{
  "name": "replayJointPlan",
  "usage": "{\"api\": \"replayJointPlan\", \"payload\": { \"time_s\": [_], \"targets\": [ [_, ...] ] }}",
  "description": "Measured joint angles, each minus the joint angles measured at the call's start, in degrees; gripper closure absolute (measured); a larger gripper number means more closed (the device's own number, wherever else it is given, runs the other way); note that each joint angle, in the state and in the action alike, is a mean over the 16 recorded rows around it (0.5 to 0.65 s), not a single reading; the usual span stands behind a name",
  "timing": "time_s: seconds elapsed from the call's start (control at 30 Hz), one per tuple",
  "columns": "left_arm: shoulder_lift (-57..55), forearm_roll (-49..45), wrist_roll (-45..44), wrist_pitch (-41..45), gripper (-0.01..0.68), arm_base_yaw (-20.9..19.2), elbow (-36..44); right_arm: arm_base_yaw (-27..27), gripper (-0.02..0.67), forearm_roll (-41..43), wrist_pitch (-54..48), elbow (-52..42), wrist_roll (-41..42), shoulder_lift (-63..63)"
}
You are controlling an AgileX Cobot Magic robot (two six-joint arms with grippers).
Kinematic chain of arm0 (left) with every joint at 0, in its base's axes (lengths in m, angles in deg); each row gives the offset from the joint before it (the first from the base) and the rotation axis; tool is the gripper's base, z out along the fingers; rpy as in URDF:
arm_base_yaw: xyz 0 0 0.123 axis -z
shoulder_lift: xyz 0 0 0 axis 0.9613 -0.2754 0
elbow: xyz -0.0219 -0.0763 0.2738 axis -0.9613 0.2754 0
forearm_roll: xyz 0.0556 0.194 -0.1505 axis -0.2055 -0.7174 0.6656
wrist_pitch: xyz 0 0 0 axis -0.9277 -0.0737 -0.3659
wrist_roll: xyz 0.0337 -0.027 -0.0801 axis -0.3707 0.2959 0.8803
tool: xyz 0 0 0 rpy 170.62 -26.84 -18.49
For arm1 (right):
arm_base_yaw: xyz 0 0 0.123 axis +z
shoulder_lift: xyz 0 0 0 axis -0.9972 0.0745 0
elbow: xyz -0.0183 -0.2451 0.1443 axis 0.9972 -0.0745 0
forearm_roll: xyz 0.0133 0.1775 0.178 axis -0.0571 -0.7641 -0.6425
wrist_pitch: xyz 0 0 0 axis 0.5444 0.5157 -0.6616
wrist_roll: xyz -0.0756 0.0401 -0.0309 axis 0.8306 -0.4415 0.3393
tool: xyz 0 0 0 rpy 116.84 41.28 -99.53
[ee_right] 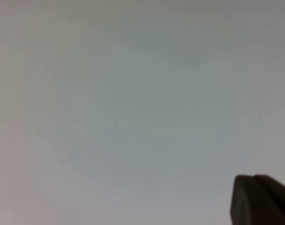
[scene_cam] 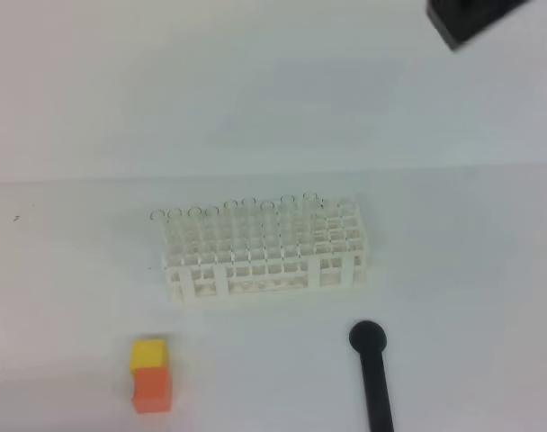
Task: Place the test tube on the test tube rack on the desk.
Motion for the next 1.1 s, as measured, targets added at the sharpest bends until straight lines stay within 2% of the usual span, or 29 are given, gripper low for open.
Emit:
{"api": "replayJointPlan", "payload": {
  "time_s": [0.23, 0.5, 0.73, 1.1],
  "targets": [
    [0.0, 0.0, 0.0, 0.06, 0.674, 0.0, 0.0, -2.53, 0.648, 8.77, -21.02, -0.29, 0.24, -7.49],
    [0.0, 0.0, 0.0, 0.06, 0.674, 0.0, 0.0, -8.19, 0.646, 11.11, -38.16, -5.76, 0.25, -16.37],
    [0.0, 0.0, 0.0, 0.03, 0.674, 0.0, 0.0, -17.29, 0.646, 7.86, -41.48, -19.3, 0.25, -29.76],
    [-0.02, 0.0, 0.0, -0.06, 0.674, 0.0, 0.0, -37.81, 0.65, -2.42, -42.63, -40.91, 0.25, -52.48]
  ]
}}
